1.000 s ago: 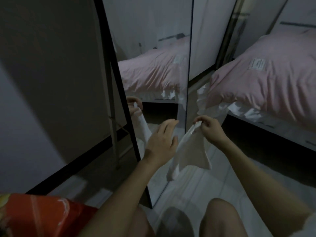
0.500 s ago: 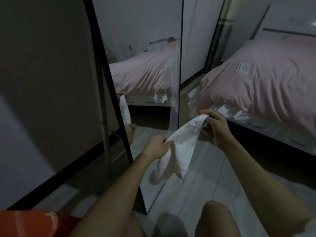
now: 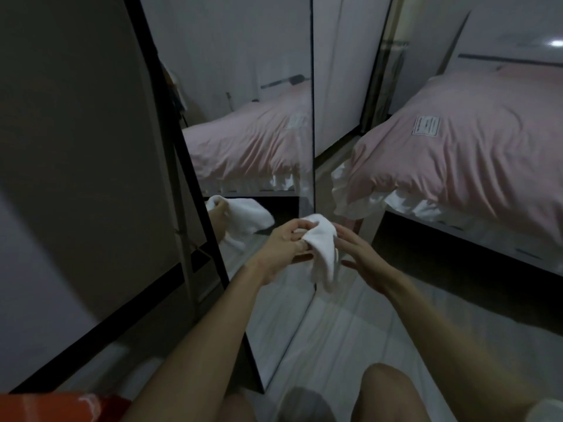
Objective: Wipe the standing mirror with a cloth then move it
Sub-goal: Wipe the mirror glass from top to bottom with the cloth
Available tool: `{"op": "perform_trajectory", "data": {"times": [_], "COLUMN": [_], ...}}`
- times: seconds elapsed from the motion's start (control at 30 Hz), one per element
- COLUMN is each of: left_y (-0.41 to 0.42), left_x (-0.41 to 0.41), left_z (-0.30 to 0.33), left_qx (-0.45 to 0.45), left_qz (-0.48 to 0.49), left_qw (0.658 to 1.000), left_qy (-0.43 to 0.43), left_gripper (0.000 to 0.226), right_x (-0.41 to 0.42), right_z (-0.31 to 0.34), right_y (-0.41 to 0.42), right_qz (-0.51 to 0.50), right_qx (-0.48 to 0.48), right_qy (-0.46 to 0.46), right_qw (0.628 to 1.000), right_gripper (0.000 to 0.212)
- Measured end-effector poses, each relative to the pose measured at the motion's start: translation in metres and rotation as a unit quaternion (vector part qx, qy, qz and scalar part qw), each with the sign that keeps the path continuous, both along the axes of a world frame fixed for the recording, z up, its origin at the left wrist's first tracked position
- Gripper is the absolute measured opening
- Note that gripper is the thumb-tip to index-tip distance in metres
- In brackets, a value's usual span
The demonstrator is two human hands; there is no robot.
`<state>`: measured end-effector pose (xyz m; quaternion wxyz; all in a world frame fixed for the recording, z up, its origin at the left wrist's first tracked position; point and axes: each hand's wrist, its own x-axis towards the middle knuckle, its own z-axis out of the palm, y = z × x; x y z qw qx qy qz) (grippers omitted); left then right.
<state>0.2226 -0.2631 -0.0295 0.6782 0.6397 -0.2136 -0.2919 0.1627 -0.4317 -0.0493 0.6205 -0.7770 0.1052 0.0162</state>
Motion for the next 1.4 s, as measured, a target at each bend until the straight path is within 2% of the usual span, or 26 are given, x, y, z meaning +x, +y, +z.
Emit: {"op": "perform_trajectory", "data": {"times": [0.1,0.2,0.3,0.33,0.43,0.5,0.6,0.7,0.8,0.9,1.07,1.2,1.3,1.4], "left_y": [0.005,0.008,0.004,0.002,0.001,0.0,-0.001,0.001,0.008,0.012,0.008,-0.001,-0.006,-0.007], "left_x": [0.003,0.007,0.01,0.01,0.011,0.01,0.011,0.017,0.02,0.021,0.037,0.045,0.052,0.057], "left_z": [0.0,0.003,0.008,0.008,0.007,0.009,0.023,0.042,0.063,0.079,0.109,0.12,0.123,0.124], "left_qx": [-0.036,-0.074,-0.075,-0.059,0.061,0.132,0.2,0.268,0.29,0.317,0.452,0.506,0.512,0.519], "left_qz": [0.008,0.031,0.109,0.144,0.187,0.175,0.177,0.178,0.181,0.177,0.16,0.158,0.16,0.189], "left_qw": [0.999,0.997,0.991,0.987,0.965,0.938,0.892,0.815,0.738,0.668,0.557,0.515,0.502,0.49], "left_qy": [0.01,0.016,-0.022,-0.04,-0.174,-0.267,-0.365,-0.482,-0.582,-0.65,-0.678,-0.674,-0.679,-0.674], "left_gripper": [0.026,0.026,0.026,0.027,0.036,0.042,0.043,0.042,0.038,0.035,0.029,0.031,0.031,0.03], "right_x": [0.001,-0.003,-0.004,-0.004,-0.003,0.003,0.012,0.021,0.031,0.039,0.062,0.087,0.114,0.139], "right_z": [0.0,-0.001,-0.004,-0.004,0.001,0.003,0.011,0.023,0.037,0.053,0.073,0.084,0.102,0.126], "right_y": [0.0,0.01,0.011,0.01,0.009,0.007,0.008,0.01,0.013,0.017,0.013,0.002,-0.008,-0.009], "right_qz": [0.06,0.08,0.005,-0.021,-0.115,-0.179,-0.26,-0.301,-0.307,-0.32,-0.323,-0.313,-0.307,-0.29], "right_qx": [0.1,0.127,0.149,0.152,0.19,0.183,0.11,0.075,0.06,0.051,-0.109,-0.151,-0.169,-0.211], "right_qy": [0.021,0.026,0.005,0.0,-0.047,-0.072,-0.094,-0.107,-0.102,-0.117,-0.16,-0.168,-0.193,-0.257], "right_qw": [0.993,0.988,0.989,0.988,0.974,0.964,0.955,0.945,0.944,0.939,0.926,0.923,0.917,0.897], "right_gripper": [0.064,0.054,0.058,0.053,0.031,0.035,0.041,0.049,0.054,0.047,0.036,0.032,0.039,0.043]}}
